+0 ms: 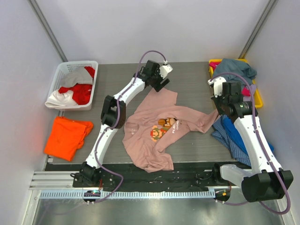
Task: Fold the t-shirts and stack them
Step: Flatten out the tshirt
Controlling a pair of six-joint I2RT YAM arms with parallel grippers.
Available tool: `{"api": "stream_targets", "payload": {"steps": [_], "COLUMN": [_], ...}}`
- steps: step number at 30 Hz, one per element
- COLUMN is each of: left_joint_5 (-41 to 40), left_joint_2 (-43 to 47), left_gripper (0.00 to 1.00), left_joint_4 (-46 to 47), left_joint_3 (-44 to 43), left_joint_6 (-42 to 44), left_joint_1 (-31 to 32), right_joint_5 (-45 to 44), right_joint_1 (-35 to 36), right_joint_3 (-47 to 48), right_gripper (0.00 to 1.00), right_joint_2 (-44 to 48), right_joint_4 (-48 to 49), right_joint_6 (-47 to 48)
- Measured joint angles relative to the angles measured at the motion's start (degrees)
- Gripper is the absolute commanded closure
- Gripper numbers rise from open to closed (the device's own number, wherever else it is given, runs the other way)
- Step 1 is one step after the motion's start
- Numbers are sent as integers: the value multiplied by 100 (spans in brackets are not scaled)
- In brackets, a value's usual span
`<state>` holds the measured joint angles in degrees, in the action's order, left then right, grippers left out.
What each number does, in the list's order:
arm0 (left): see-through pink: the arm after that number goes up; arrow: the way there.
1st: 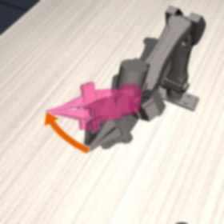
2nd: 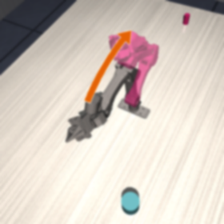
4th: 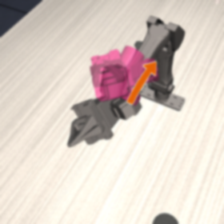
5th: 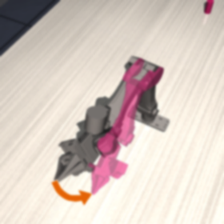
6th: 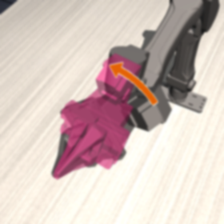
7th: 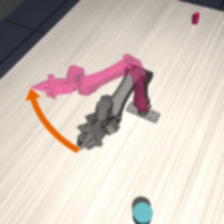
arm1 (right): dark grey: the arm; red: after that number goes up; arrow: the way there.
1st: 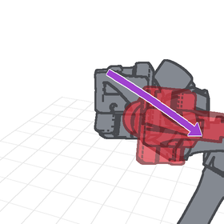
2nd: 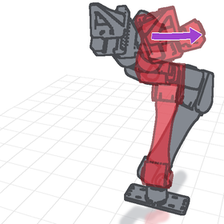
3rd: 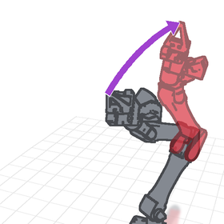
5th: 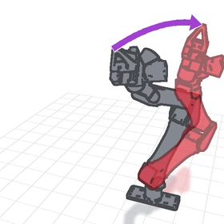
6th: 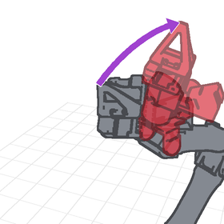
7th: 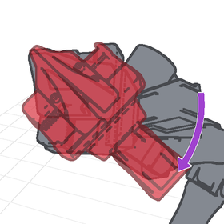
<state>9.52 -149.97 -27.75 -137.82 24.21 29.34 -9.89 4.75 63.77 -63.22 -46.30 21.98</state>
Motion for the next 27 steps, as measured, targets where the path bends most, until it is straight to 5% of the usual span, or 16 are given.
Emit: {"api": "stream_targets", "payload": {"steps": [19,27], "left_joint_5": [323,732], "left_joint_2": [-46,269], "left_gripper": [16,19], "left_joint_4": [125,-560], "left_joint_3": [334,693], "left_joint_6": [-168,-118], "left_joint_1": [-136,-133], "right_joint_5": [17,46], "right_joint_1": [0,0], "right_joint_3": [-109,-109], "right_gripper": [99,99], "right_joint_2": [249,267], "right_joint_4": [-9,-11], "right_joint_6": [-120,-122]}}
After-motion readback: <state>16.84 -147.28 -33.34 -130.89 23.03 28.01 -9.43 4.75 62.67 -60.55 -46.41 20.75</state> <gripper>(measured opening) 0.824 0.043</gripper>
